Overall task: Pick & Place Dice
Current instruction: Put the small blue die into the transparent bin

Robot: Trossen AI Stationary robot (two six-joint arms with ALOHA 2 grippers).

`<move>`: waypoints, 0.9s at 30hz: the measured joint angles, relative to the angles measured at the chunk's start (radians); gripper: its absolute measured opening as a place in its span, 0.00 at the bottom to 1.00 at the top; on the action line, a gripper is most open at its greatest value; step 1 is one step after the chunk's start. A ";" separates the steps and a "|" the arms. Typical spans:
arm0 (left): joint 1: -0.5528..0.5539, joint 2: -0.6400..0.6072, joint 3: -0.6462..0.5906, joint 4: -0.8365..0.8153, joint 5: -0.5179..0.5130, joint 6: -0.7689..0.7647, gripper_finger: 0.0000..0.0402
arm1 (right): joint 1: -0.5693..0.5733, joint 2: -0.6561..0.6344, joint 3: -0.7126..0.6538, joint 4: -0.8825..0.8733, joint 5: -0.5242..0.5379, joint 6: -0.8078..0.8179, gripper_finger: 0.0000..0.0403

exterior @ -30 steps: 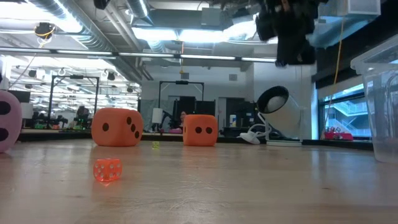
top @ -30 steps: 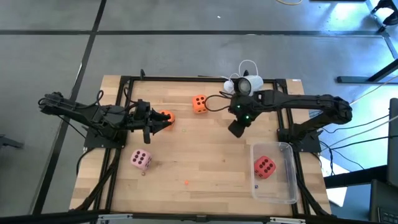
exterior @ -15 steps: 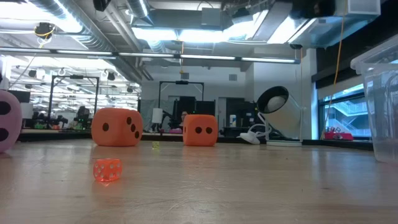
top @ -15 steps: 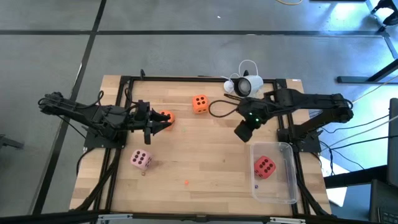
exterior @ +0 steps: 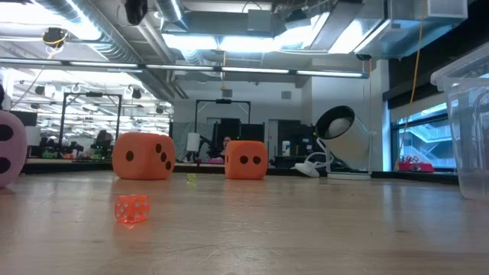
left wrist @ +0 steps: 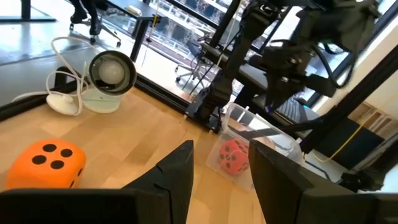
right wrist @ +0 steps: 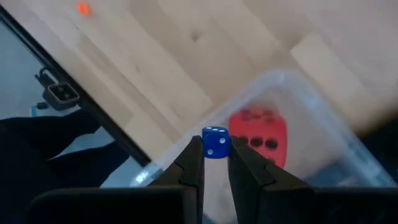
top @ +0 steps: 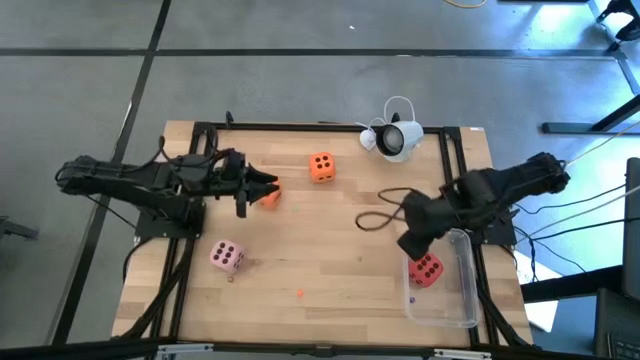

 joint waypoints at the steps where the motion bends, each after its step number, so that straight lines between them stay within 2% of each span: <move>1: 0.015 0.000 0.000 0.001 0.019 0.001 0.37 | 0.025 -0.002 0.000 -0.005 0.003 0.036 0.11; 7: 0.091 0.000 0.000 0.003 0.128 0.001 0.37 | 0.182 -0.004 0.000 -0.042 0.053 0.270 0.11; 15: 0.163 0.000 0.000 0.014 0.231 -0.011 0.37 | 0.367 0.008 -0.001 -0.044 0.180 0.560 0.11; 19: 0.174 0.000 0.000 0.014 0.255 -0.018 0.37 | 0.428 0.035 -0.030 -0.041 0.178 0.661 0.12; 22: 0.173 0.000 0.000 0.014 0.256 -0.018 0.37 | 0.460 0.054 -0.089 -0.004 0.137 0.723 0.12; 27: 0.173 0.000 0.000 0.018 0.271 -0.019 0.37 | 0.480 0.058 -0.198 0.171 0.112 0.752 0.12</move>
